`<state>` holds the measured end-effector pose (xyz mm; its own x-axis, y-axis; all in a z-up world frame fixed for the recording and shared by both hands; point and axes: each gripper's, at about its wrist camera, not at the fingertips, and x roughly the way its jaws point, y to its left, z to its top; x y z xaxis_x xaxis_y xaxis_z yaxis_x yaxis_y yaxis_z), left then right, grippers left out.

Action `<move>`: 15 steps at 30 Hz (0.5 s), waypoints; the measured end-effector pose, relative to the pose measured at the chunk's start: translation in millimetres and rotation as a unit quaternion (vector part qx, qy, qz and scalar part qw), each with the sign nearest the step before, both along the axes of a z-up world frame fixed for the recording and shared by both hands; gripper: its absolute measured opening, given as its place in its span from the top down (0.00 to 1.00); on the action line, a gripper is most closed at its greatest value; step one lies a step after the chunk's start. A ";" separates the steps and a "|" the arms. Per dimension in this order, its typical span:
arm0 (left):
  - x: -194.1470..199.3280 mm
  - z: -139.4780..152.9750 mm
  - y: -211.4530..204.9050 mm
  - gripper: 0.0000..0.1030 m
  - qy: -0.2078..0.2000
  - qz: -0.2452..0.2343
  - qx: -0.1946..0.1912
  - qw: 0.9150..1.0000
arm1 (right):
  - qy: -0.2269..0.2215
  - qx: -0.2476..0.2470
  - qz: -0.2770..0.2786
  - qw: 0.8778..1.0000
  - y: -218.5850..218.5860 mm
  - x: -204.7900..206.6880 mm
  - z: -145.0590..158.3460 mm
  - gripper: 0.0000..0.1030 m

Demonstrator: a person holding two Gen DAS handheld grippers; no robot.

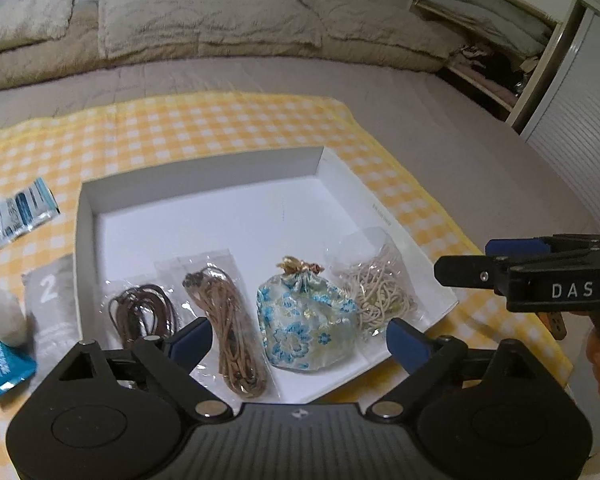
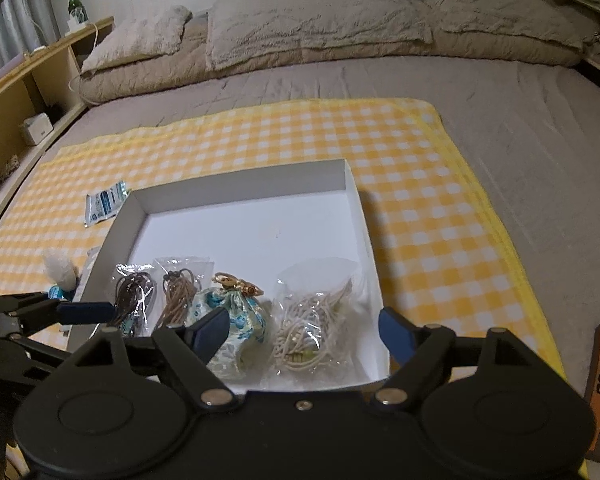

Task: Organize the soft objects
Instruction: 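Lift both open tools up and away from the white box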

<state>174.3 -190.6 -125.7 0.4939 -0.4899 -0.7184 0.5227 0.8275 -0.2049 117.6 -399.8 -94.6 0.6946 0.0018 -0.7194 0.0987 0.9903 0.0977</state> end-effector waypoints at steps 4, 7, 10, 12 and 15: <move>-6.8 9.0 8.2 0.03 -0.023 -0.001 -0.001 1.000 | -0.015 -0.017 0.001 1.000 3.7 -12.3 5.8 0.18; -11.0 15.5 15.6 0.00 -0.040 0.001 -0.002 0.999 | -0.028 -0.024 0.002 0.999 7.8 -23.9 9.1 0.14; -13.3 20.0 21.8 0.00 -0.050 -0.001 -0.005 0.999 | -0.043 -0.033 0.002 0.999 12.4 -34.3 12.2 0.09; -14.7 22.3 26.5 0.00 -0.055 -0.004 -0.007 0.998 | -0.054 -0.037 -0.001 0.998 15.7 -40.1 14.4 0.05; -17.9 25.3 33.6 0.00 -0.069 -0.006 -0.005 0.998 | -0.069 -0.047 -0.006 0.996 21.6 -48.9 16.8 0.02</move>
